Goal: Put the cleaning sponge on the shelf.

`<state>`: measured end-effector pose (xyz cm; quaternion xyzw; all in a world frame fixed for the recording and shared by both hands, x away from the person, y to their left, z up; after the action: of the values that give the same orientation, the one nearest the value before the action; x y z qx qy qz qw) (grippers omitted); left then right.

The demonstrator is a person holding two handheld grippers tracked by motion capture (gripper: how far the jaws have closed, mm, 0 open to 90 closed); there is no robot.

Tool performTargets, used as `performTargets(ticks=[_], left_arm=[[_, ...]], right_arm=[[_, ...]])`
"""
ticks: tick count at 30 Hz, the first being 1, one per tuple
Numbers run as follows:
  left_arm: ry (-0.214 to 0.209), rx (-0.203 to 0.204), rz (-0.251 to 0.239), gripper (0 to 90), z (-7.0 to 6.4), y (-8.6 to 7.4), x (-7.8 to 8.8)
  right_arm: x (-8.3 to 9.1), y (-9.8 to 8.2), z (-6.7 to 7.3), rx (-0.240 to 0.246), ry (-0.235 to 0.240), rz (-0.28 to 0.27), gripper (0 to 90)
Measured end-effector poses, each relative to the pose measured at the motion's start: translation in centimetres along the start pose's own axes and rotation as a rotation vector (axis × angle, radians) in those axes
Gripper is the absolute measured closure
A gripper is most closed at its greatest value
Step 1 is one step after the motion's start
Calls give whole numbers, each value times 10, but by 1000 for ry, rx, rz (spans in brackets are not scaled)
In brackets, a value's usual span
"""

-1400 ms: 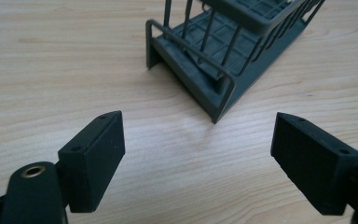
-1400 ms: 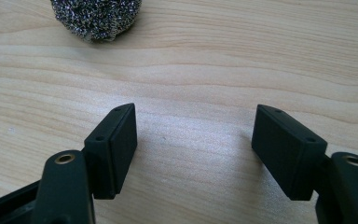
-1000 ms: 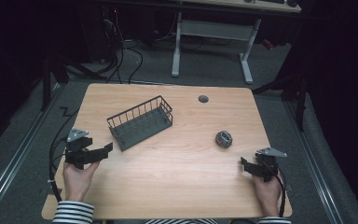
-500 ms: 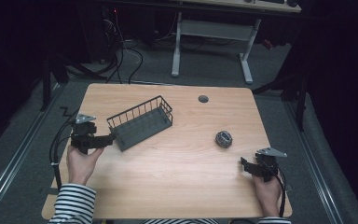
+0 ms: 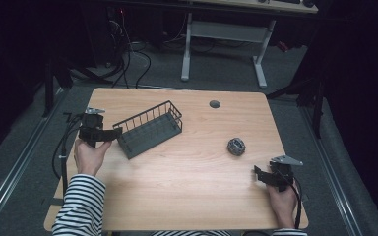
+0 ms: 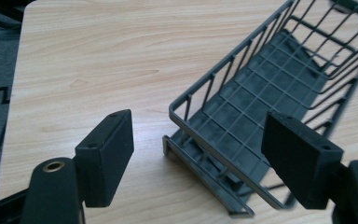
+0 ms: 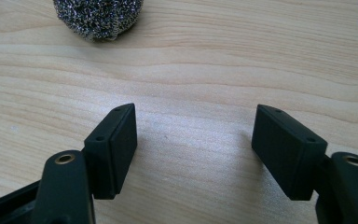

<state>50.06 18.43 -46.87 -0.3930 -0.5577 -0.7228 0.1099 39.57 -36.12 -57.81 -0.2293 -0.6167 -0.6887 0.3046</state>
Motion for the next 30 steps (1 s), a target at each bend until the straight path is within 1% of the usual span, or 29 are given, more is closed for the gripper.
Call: performTargets(ticks=[1,5,9,13,19,25,30], left_arm=[[-4,6,10,271,1,0,-4],[6,7,39,282,3,-2,-12],[16,-27,53,304,-1,-5,-20],[20,-32,62,333,-2,-7,-26],[12,-34,70,415,-4,-9,-30],[9,-37,60,502,-6,-8,-30],[14,-37,63,512,-7,-8,-30]], right_arm=[[0,0,0,0,0,0,314],[0,0,0,0,0,0,314],[0,0,0,2,1,-1,313],[0,0,0,1,0,-1,313],[0,0,0,1,1,-2,313],[0,0,0,2,1,-1,312],[0,0,0,1,1,-1,311]])
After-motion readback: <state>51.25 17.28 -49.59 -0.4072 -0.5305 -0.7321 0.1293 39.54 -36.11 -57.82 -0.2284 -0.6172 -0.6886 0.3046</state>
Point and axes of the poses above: each handheld gripper's, and its own axes: x roughly backward along the jaws, y roughly out of its top, z roughly to its left, the point moved 7 cm from there along -x, roughly forward along the jaws, and after that the axes turned 12 degrees about -x, right-handed, at the moved point
